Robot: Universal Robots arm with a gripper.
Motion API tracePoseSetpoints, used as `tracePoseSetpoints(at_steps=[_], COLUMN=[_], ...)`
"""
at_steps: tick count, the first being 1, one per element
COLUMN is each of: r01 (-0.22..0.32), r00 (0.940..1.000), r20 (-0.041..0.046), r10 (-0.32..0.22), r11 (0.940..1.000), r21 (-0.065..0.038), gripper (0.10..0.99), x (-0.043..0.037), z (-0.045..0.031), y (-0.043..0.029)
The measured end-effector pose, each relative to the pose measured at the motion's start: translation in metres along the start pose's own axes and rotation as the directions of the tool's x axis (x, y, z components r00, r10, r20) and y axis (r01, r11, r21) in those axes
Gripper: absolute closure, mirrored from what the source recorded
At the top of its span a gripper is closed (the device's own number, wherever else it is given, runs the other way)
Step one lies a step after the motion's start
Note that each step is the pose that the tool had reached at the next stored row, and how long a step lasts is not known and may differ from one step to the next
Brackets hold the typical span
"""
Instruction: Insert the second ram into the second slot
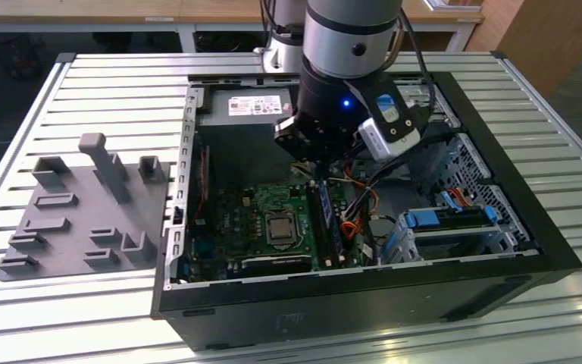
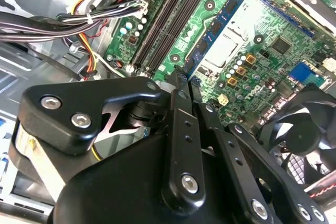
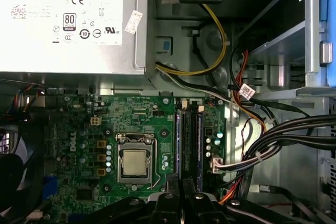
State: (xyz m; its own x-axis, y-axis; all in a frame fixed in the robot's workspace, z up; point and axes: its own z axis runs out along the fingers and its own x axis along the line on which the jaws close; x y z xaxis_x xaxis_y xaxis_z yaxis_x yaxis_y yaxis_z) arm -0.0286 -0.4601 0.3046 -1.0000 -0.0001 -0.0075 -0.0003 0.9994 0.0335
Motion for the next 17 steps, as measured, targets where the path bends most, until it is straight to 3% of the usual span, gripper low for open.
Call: tracePoseSetpoints(at_steps=[17], r01=[0.000], r00=[1.0000], r20=[-0.0010], r10=[0.000], r11=[1.0000], r21=[-0.003], gripper=[0.949], x=[-0.0042], z=[0.0160], y=[-0.0005])
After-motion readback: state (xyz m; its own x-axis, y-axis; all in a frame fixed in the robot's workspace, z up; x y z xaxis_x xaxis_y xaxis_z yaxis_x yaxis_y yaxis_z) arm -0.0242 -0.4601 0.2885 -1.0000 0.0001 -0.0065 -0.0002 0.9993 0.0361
